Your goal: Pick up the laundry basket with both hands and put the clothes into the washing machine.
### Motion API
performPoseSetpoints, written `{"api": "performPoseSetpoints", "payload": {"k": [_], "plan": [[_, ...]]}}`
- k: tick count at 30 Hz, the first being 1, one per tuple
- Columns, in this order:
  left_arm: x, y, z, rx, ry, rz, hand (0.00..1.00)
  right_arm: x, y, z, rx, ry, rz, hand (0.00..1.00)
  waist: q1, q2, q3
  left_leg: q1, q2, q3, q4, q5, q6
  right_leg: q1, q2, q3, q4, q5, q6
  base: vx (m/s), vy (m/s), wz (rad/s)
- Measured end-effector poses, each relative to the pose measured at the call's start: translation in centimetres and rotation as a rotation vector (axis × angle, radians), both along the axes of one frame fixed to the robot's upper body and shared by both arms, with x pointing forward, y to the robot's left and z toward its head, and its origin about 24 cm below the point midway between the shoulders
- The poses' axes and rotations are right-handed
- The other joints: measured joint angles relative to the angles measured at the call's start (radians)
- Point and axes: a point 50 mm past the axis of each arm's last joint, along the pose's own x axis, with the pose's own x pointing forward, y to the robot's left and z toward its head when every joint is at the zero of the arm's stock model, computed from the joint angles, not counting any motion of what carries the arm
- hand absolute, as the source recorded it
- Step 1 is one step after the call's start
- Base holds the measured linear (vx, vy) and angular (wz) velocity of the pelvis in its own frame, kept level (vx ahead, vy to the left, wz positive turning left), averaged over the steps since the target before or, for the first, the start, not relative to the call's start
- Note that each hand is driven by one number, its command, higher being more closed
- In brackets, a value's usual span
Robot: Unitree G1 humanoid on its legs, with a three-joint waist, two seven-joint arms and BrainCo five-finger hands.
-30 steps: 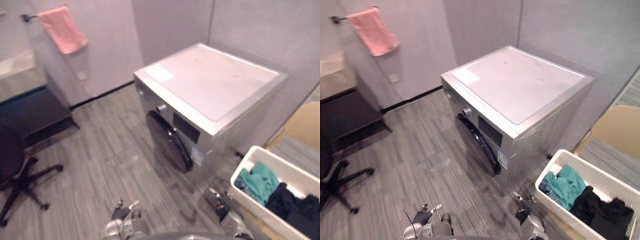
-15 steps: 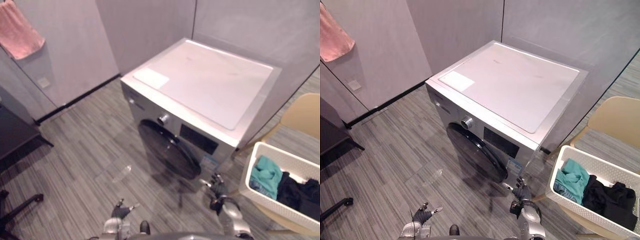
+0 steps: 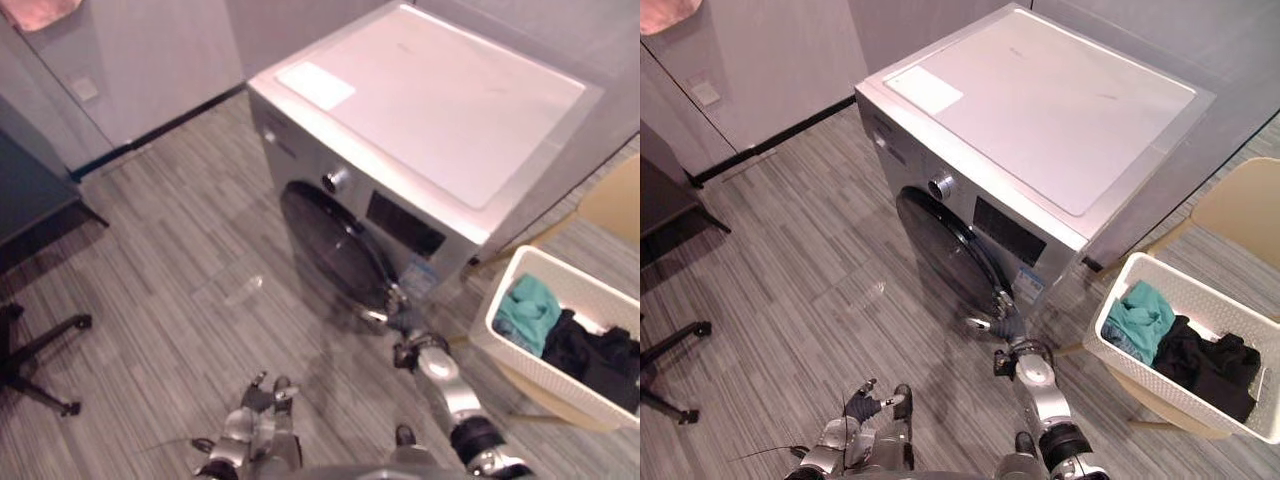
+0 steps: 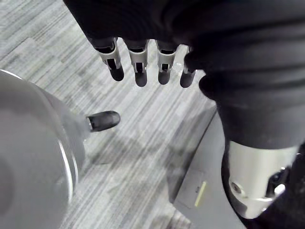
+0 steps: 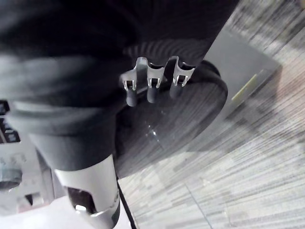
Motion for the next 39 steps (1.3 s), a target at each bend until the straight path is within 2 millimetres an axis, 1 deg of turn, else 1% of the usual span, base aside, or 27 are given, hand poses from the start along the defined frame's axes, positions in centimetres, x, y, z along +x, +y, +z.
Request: {"api": "performPoseSetpoints", "payload": {"k": [3, 4, 5, 8, 9, 11, 13, 15, 18, 19, 20, 21, 22, 23, 24, 27, 28, 29, 30, 31, 32, 33, 34, 35, 36, 38, 39], "plan": [[0.1, -0.4, 0.0, 0.0, -0.006, 0.001, 0.0, 1.1, -0.2, 1.0, -0.014, -0.039, -0.009, 0.0, 0.002, 0.008, 0.018, -0.029, 0.003, -0.009, 0.0, -0.001, -0.001, -0.025, 0.01, 0.0, 0.008, -0.005, 0.004, -0.2, -0.036, 0.14], [0.3, -0.2, 0.2, 0.006, -0.014, 0.002, 0.0, 1.9, -0.3, 2.0, -0.021, -0.071, -0.017, 0.0, 0.002, 0.004, 0.032, -0.048, 0.0, -0.01, 0.0, -0.009, -0.011, -0.037, 0.01, 0.002, 0.005, -0.005, 0.003, -0.1, 0.005, 0.16], [1.0, 0.0, 0.5, 0.015, -0.034, 0.003, 0.0, 2.8, -0.5, 2.9, -0.012, -0.102, -0.048, 0.0, 0.003, -0.014, 0.049, -0.062, -0.014, -0.007, 0.008, -0.008, -0.009, -0.052, -0.003, 0.01, -0.005, -0.005, 0.002, -0.06, 0.014, 0.07], [2.1, 0.5, 1.2, 0.036, -0.083, 0.013, 0.0, 4.8, -1.6, 4.7, -0.008, -0.148, -0.133, 0.0, 0.023, -0.024, 0.094, -0.067, -0.029, -0.01, 0.008, 0.027, 0.015, -0.053, -0.014, 0.036, 0.0, 0.011, -0.001, -0.02, 0.018, 0.05], [2.8, 0.6, 1.8, 0.036, -0.124, 0.014, 0.0, 6.2, -2.4, 5.8, -0.026, -0.166, -0.172, 0.0, 0.032, -0.025, 0.114, -0.072, -0.036, -0.013, 0.008, 0.036, 0.02, -0.057, -0.021, 0.035, 0.007, 0.02, 0.012, -0.01, 0.019, 0.16], [3.3, 0.9, 2.2, 0.052, -0.156, 0.022, 0.0, 7.5, -3.1, 7.3, -0.035, -0.198, -0.217, 0.0, 0.037, -0.015, 0.128, -0.086, -0.043, -0.017, 0.008, 0.051, 0.027, -0.069, -0.02, 0.031, 0.01, 0.021, 0.014, -0.02, 0.005, 0.07], [4.1, 0.9, 2.9, 0.038, -0.209, 0.053, 0.0, 9.6, -5.0, 10.2, -0.086, -0.258, -0.279, 0.0, 0.055, 0.012, 0.162, -0.11, -0.045, -0.021, 0.008, 0.064, 0.033, -0.09, -0.02, 0.032, 0.023, 0.026, 0.024, 0.0, 0.0, 0.0], [4.2, 0.9, 3.1, 0.034, -0.223, 0.072, 0.0, 10.3, -4.5, 11.1, -0.096, -0.276, -0.28, 0.0, 0.055, 0.029, 0.19, -0.119, -0.045, -0.03, 0.007, 0.07, 0.036, -0.099, -0.017, 0.029, 0.029, 0.027, 0.027, -0.01, -0.02, 0.01], [4.8, 0.8, 3.5, 0.028, -0.252, 0.088, 0.0, 11.2, -4.5, 11.8, -0.127, -0.274, -0.276, 0.0, 0.05, 0.037, 0.211, -0.136, -0.043, -0.043, 0.005, 0.071, 0.038, -0.118, -0.014, 0.03, 0.032, 0.034, 0.036, -0.06, -0.041, -0.01], [5.2, 0.5, 3.9, 0.019, -0.272, 0.084, 0.0, 11.7, -4.7, 12.0, -0.136, -0.249, -0.29, 0.0, 0.052, 0.047, 0.217, -0.147, -0.042, -0.048, 0.001, 0.07, 0.037, -0.124, -0.012, 0.028, 0.03, 0.036, 0.036, -0.1, -0.038, 0.19], [6.1, 0.0, 4.5, 0.004, -0.31, 0.071, 0.0, 12.5, -5.3, 12.8, -0.137, -0.226, -0.34, 0.0, 0.057, 0.077, 0.235, -0.165, -0.042, -0.062, 0.001, 0.069, 0.036, -0.127, -0.009, 0.007, 0.024, 0.04, 0.031, -0.11, -0.031, 0.28], [6.4, -0.1, 4.7, 0.003, -0.325, 0.066, 0.0, 12.8, -5.3, 13.3, -0.141, -0.224, -0.354, 0.0, 0.058, 0.085, 0.245, -0.172, -0.043, -0.069, 0.001, 0.057, 0.02, -0.13, -0.008, 0.0, 0.021, 0.041, 0.026, -0.14, 0.006, 0.38], [6.8, 0.5, 5.1, 0.025, -0.346, 0.069, 0.0, 13.2, -5.0, 14.1, -0.135, -0.251, -0.339, 0.0, 0.051, 0.055, 0.263, -0.188, -0.061, -0.056, 0.022, 0.013, -0.028, -0.146, -0.044, 0.001, 0.002, 0.045, 0.009, -0.09, 0.013, 0.07], [7.0, 0.6, 5.2, 0.025, -0.347, 0.082, 0.0, 13.3, -4.6, 14.7, -0.133, -0.28, -0.331, 0.0, 0.062, 0.04, 0.288, -0.202, -0.084, -0.062, 0.148, 0.022, 0.017, -0.139, -0.051, 0.002, -0.013, 0.044, 0.02, -0.04, 0.014, -0.04], [7.0, 0.4, 5.2, 0.018, -0.345, 0.081, 0.0, 13.4, -4.6, 15.0, -0.13, -0.289, -0.338, 0.0, 0.061, 0.049, 0.29, -0.203, -0.083, -0.071, 0.13, 0.009, 0.037, -0.138, -0.047, 0.003, -0.022, 0.045, 0.02, 0.0, 0.0, 0.0], [7.3, -0.1, 5.3, 0.005, -0.351, 0.095, 0.0, 13.0, -5.1, 15.0, -0.128, -0.312, -0.375, 0.0, 0.056, 0.055, 0.292, -0.196, -0.081, -0.099, 0.061, 0.026, 0.015, -0.142, -0.04, -0.017, -0.027, 0.06, 0.002, -0.03, -0.011, 0.3], [7.2, -0.1, 5.1, 0.01, -0.346, 0.102, 0.0, 12.7, -4.6, 14.5, -0.145, -0.318, -0.353, 0.0, 0.065, 0.058, 0.293, -0.19, -0.08, -0.103, 0.043, 0.026, 0.014, -0.142, -0.031, -0.028, -0.021, 0.059, 0.001, -0.05, -0.053, 0.21], [7.0, -0.1, 5.0, 0.011, -0.337, 0.104, 0.0, 12.1, -3.6, 13.6, -0.178, -0.324, -0.3, 0.0, 0.078, 0.055, 0.291, -0.176, -0.076, -0.108, 0.018, 0.002, -0.016, -0.144, -0.024, -0.033, -0.011, 0.059, -0.012, -0.04, -0.056, 0.25], [7.0, -0.1, 5.0, 0.01, -0.336, 0.105, 0.0, 11.7, -2.9, 13.1, -0.199, -0.325, -0.264, 0.0, 0.079, 0.05, 0.289, -0.174, -0.079, -0.106, 0.011, -0.037, -0.067, -0.143, -0.029, -0.037, -0.014, 0.059, -0.024, 0.01, -0.045, 0.33], [7.1, -0.3, 5.0, 0.001, -0.34, 0.114, 0.0, 11.0, -1.1, 12.0, -0.233, -0.324, -0.167, 0.0, 0.085, 0.035, 0.286, -0.196, -0.099, -0.108, 0.111, -0.006, -0.02, -0.145, -0.058, -0.047, -0.014, 0.049, -0.024, 0.02, -0.024, 0.15], [6.4, -0.4, 4.6, -0.002, -0.319, 0.124, 0.0, 10.4, 0.4, 11.4, -0.243, -0.319, -0.102, 0.0, 0.09, 0.043, 0.28, -0.186, -0.099, -0.113, 0.141, -0.015, -0.003, -0.143, -0.045, -0.046, -0.017, 0.05, -0.022, 0.15, -0.059, 0.06], [5.8, -0.3, 4.2, -0.001, -0.299, 0.127, 0.0, 9.1, 3.4, 10.0, -0.236, -0.309, 0.023, 0.0, 0.081, 0.045, 0.274, -0.18, -0.099, -0.12, 0.126, -0.017, 0.029, -0.132, -0.04, -0.048, -0.023, 0.054, -0.027, 0.15, -0.065, 0.05], [5.7, -0.4, 4.1, -0.002, -0.295, 0.127, 0.0, 7.8, 5.7, 8.4, -0.222, -0.273, 0.135, 0.0, 0.083, 0.044, 0.267, -0.167, -0.095, -0.128, 0.1, -0.007, 0.028, -0.123, -0.04, -0.054, -0.027, 0.067, -0.022, 0.21, -0.103, 0.23], [5.6, -0.5, 4.1, -0.003, -0.294, 0.127, 0.0, 6.9, 7.1, 7.4, -0.216, -0.244, 0.201, 0.0, 0.087, 0.043, 0.259, -0.164, -0.093, -0.131, 0.092, 0.0, 0.022, -0.12, -0.038, -0.062, -0.029, 0.073, -0.012, 0.19, -0.106, 0.24], [5.6, -0.6, 4.1, -0.007, -0.29, 0.128, 0.0, 4.9, 9.9, 5.6, -0.177, -0.186, 0.326, 0.0, 0.114, 0.042, 0.238, -0.146, -0.092, -0.135, 0.068, 0.02, 0.033, -0.109, -0.032, -0.078, -0.029, 0.077, -0.006, 0.19, -0.109, 0.15], [5.5, -0.5, 4.0, -0.01, -0.285, 0.146, 0.0, 3.8, 11.0, 5.2, -0.123, -0.174, 0.361, 0.0, 0.113, 0.042, 0.234, -0.122, -0.091, -0.146, 0.06, 0.021, 0.034, -0.084, -0.029, -0.088, -0.029, 0.08, 0.0, 0.14, -0.072, 0.17], [5.0, -0.1, 3.7, 0.003, -0.267, 0.157, 0.0, 2.9, 11.1, 4.8, -0.085, -0.168, 0.363, 0.0, 0.109, 0.032, 0.202, -0.107, -0.083, -0.15, 0.043, 0.021, 0.034, -0.075, -0.027, -0.098, -0.028, 0.08, 0.001, 0.13, -0.076, 0.07]]}}
